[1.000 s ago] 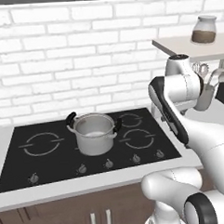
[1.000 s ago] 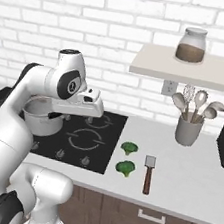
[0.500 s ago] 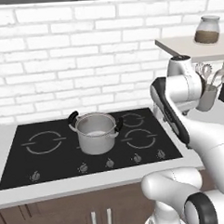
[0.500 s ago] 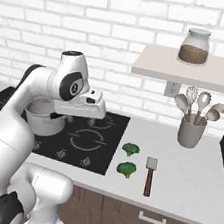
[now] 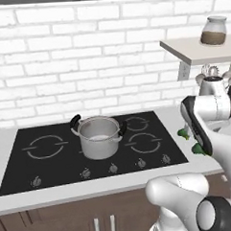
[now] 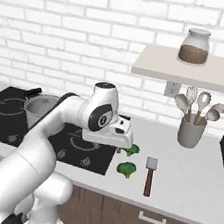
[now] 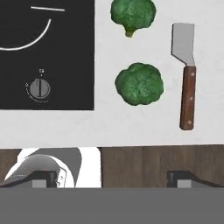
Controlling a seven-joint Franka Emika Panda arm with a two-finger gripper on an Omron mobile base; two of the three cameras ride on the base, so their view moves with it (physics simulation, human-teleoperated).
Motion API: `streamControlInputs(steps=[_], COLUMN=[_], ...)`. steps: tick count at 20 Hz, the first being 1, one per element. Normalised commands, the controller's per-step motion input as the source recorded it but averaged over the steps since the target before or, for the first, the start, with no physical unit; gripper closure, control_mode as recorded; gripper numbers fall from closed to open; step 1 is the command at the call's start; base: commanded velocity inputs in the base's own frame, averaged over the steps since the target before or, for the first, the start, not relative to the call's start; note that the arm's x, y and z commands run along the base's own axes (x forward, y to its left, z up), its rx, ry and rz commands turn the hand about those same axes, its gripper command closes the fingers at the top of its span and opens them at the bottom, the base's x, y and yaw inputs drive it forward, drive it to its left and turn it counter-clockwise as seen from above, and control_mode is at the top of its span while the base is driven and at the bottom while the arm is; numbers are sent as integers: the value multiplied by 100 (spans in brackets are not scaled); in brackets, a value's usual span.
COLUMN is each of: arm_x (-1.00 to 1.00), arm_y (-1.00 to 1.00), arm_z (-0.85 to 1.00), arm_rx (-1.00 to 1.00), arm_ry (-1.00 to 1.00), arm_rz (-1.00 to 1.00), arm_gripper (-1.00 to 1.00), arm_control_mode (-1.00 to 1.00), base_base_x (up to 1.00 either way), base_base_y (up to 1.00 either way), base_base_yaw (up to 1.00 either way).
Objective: Put the broccoli and broccoli in the pot. Retrieve the spatula and lightly stir the vegetables in the pot.
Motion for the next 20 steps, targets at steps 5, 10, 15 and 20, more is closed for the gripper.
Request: streamControlInputs(steps=[5, 10, 15, 20], arm_x=[5, 13, 44, 55], arm_y=[-70, -58, -21, 0], arm_z=[-79, -43, -32, -13], arm_rx=[17, 34, 25, 18], arm_ry=[4, 0, -2, 0], arm_rz=[-34, -45, -33, -21], arm_gripper=[-100, -100, -100, -100], arm_control_mode=[-100, -100, -100, -100], base_base_x=[0, 0, 0, 0], base_base_y=[0, 0, 0, 0], base_base_yaw=[0, 0, 0, 0])
